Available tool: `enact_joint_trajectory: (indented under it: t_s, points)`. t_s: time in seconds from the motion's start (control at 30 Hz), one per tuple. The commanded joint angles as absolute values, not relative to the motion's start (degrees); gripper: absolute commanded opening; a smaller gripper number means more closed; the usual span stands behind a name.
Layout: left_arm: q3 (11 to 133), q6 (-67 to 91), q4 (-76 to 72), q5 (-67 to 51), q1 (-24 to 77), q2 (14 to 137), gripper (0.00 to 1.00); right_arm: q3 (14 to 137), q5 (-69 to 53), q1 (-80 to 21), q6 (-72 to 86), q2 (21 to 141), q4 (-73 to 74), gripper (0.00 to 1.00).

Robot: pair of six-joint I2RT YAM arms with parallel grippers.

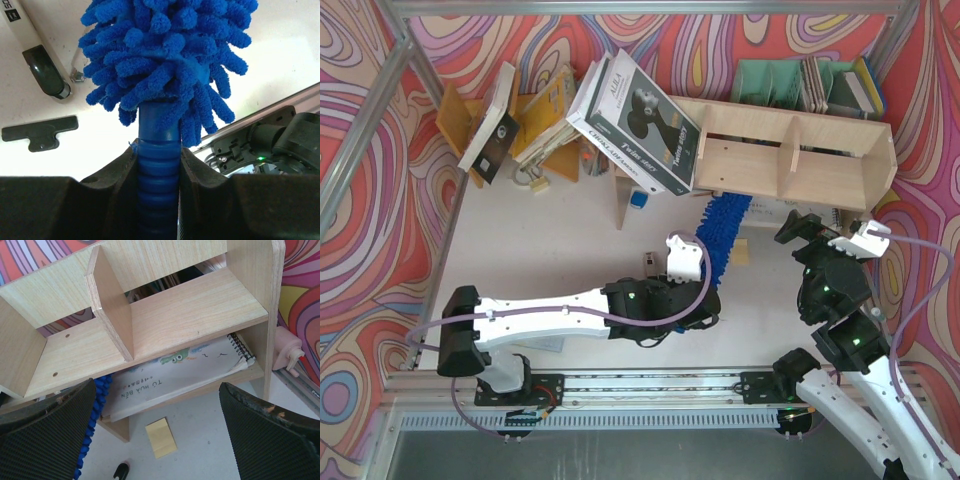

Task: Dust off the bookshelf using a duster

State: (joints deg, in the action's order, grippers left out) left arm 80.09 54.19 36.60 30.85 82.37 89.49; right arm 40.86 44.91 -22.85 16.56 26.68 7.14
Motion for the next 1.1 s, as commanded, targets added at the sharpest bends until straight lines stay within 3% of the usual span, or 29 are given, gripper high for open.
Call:
enact_joint_trajectory:
  t_s: [0.0, 0.43, 0.63, 1.07]
  points:
    - [82.6, 61.4, 42.9, 35.0, 80.6, 91.9, 0.00, 41.2, 44.6, -22.6, 17.1, 26.4, 6.4, 0.99]
    - [79.8, 65.9, 40.5, 26.3, 77.8, 93.7, 0.00, 41.1, 43.5, -22.6, 18.0, 23.9, 6.8, 0.99]
    - [84.9, 63.8, 45.2, 36.6, 81.8, 93.4, 0.00, 41.1, 43.0, -22.7, 18.4, 23.1, 7.0, 0.99]
    - [80.8, 63.5, 42.6, 38.5, 81.3, 90.0, 0.00, 41.3, 43.3, -22.6, 18.2, 23.2, 7.2, 0.99]
